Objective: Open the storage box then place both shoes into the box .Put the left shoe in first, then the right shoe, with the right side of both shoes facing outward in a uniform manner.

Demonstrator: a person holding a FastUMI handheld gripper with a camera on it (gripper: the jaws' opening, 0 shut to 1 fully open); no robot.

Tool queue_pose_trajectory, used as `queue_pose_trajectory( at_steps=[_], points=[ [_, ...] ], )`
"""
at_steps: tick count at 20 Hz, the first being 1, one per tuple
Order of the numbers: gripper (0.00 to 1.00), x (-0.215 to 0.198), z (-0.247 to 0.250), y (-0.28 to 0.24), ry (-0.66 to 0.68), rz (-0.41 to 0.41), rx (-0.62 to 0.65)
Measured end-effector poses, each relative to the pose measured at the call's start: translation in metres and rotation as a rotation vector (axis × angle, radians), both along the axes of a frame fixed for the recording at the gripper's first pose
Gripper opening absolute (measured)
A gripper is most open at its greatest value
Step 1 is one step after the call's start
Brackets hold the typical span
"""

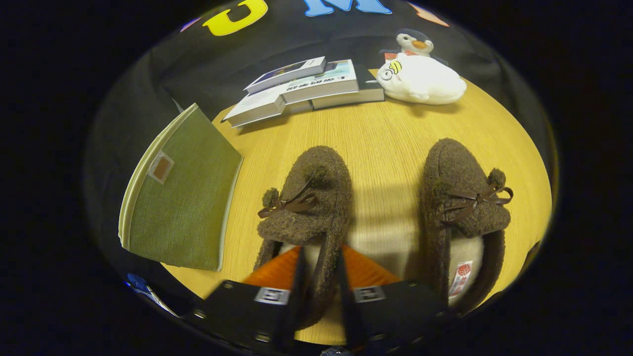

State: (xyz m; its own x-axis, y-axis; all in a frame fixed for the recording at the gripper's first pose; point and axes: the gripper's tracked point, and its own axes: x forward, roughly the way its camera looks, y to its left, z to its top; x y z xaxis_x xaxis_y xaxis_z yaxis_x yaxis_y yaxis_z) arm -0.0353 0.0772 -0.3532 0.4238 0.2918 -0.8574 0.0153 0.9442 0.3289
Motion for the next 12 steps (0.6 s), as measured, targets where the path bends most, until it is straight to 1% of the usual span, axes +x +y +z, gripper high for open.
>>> queue_pose_trajectory(
  at_steps=[1,2,3,4,7,12],
  points=[
    [0.10,-0.003,0.000,0.003,0.026,-0.023,0.013],
    [0.10,-0.002,0.001,0.003,0.029,-0.041,0.023],
    [0.10,0.004,0.007,-0.003,0.028,-0.077,0.022],
    [0.00,0.001,0.007,0.000,0.031,-0.092,0.039],
    [0.00,0.004,0.022,0.007,0.046,-0.123,0.100],
    [0.00,0.022,0.072,0.021,0.007,-0.165,0.193]
  ],
)
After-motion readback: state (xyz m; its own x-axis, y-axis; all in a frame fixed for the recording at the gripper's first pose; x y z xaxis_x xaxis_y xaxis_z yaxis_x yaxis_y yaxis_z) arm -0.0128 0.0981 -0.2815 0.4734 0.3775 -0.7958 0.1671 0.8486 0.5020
